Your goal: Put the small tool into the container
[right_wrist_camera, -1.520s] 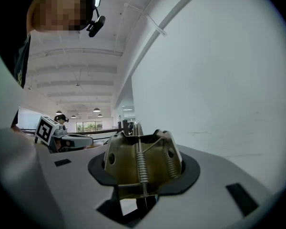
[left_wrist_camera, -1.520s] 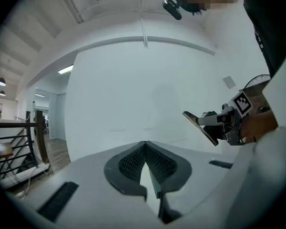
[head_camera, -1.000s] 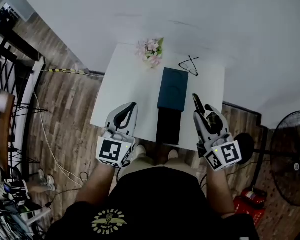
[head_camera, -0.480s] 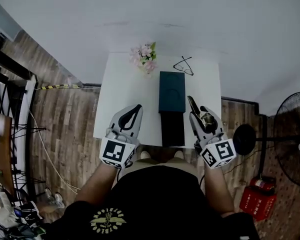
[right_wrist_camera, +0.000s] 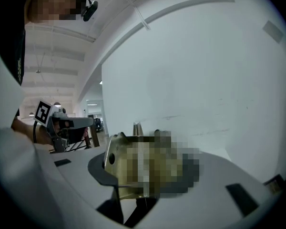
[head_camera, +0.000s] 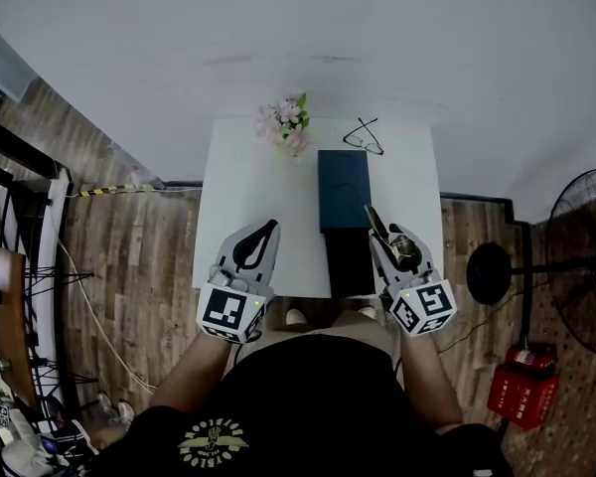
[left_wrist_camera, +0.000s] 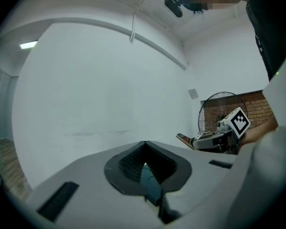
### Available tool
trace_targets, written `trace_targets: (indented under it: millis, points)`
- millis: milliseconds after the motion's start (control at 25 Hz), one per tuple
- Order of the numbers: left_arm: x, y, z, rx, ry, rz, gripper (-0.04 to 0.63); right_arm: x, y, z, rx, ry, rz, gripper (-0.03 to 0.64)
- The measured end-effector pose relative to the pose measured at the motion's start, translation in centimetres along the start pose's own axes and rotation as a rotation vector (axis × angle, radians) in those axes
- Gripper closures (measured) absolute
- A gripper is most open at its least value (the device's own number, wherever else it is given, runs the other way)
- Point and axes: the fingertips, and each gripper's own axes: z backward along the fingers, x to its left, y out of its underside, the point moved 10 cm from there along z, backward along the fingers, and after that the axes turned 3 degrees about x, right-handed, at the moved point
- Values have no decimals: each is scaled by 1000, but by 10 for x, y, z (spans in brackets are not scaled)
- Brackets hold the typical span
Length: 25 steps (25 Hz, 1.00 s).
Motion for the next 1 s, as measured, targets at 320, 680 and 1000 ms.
trace_targets:
  millis: [320, 680, 1000]
  points:
    - [3, -2, -6, -4, -42, 12, 589, -12, 19, -16, 71, -33, 11, 440]
    - [-9, -13, -12, -14, -92, 18, 589, -30, 32, -34, 147, -103, 15, 440]
    - [-12, -16, -13, -4, -150, 26, 589, -41, 47, -51, 202, -163, 4, 440]
